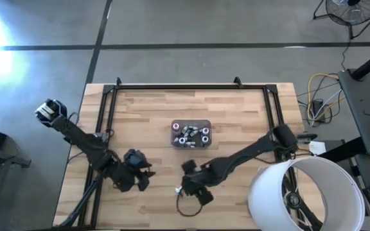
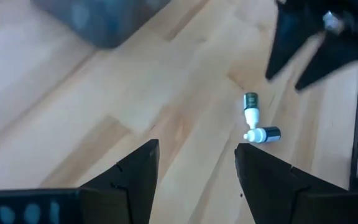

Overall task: Pick & Place food coloring
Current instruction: Put the small dark green food coloring bottle in the black bin

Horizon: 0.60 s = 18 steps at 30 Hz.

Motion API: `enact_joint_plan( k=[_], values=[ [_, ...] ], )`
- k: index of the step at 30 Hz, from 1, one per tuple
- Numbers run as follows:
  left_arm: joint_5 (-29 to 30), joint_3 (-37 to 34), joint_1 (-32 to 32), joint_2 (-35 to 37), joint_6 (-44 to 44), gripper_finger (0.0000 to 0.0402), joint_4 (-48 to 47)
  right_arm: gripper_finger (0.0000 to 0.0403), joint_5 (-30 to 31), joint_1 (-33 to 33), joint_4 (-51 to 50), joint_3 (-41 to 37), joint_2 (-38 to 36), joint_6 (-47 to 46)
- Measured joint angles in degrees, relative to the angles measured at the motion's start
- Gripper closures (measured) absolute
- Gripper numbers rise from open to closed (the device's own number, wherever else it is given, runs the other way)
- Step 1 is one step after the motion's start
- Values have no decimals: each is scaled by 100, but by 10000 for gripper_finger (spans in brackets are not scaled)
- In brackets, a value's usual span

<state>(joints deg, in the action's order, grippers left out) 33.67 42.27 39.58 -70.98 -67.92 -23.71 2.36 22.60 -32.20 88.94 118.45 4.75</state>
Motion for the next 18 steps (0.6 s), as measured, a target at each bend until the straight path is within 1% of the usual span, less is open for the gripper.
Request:
enact_joint_plan(
  k=[3,5,10,13,18],
  values=[
    [185,-143,211,-3,-586,213,17,188,-35,5,-29,410,411,-35],
    [212,-174,307,-9,-728,213,-4,188,-80,-7,-62,652,619,-154],
    [247,-174,351,-9,-637,213,13,188,-77,1,-53,1090,1018,-490],
    [247,-174,351,-9,-511,213,11,188,-80,3,-79,1181,1177,-612],
    [245,-176,351,-9,-390,213,7,189,94,-28,-103,1190,1274,-753]
  ],
)
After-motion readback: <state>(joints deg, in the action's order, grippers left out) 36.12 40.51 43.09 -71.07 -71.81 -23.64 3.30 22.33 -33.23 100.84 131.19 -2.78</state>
